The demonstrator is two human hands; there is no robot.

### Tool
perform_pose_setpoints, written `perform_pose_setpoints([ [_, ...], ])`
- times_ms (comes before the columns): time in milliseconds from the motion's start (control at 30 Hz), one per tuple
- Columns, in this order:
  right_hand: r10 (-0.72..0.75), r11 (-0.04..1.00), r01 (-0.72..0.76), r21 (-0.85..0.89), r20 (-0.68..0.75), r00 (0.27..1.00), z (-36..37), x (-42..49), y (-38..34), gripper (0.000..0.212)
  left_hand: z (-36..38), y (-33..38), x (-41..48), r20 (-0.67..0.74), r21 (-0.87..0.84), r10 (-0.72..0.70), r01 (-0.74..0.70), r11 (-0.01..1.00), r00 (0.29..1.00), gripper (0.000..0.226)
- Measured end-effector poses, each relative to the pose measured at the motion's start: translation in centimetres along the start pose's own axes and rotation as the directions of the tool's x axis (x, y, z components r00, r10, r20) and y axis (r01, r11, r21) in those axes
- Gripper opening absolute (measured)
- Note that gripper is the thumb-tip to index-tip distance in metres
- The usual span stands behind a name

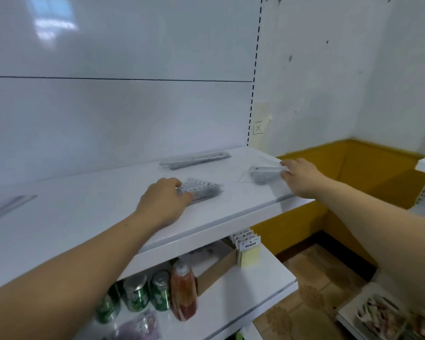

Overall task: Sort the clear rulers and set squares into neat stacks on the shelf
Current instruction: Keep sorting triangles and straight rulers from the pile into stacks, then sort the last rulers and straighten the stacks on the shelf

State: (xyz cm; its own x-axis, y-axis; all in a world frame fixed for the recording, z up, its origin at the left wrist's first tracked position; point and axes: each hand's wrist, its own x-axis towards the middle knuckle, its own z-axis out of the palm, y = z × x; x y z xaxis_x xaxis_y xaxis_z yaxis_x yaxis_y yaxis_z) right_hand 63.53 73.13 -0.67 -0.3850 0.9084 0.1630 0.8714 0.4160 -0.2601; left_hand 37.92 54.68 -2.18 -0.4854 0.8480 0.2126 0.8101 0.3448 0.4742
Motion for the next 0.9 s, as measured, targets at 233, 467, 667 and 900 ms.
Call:
perform_pose_setpoints([
  [233, -0.11, 0.989, 0.129, -0.066, 0.237, 0.965, 0.3, 6.1, 2.6, 0.049, 0.0, 1.5, -0.3, 0.019, 0.036, -0.041, 0.04, 0.999, 0.999, 0.041],
  [467, -0.225, 0.972, 0.234, 0.0, 0.27, 0.936, -0.8, 7.1, 1.1, 0.056, -0.8, 2.0, 0.1, 0.063, 0.06, -0.148, 0.145, 0.988, 0.987, 0.075],
  [667, -0.428, 0.898, 0.439, 0.014, 0.248, 0.869, -0.7, 5.7, -8.6, 0.061, -3.6, -0.9, -2.5, 0.059, 0.112, -0.186, 0.178, 0.977, 0.981, 0.073],
  [900, -0.64, 0.763, 0.639, 0.095, 0.255, 0.725, 1.8, -0.2, -26.2, 0.063, -11.7, -11.5, -10.8, -0.076, 0.261, -0.321, 0.329, 0.907, 0.944, 0.071],
])
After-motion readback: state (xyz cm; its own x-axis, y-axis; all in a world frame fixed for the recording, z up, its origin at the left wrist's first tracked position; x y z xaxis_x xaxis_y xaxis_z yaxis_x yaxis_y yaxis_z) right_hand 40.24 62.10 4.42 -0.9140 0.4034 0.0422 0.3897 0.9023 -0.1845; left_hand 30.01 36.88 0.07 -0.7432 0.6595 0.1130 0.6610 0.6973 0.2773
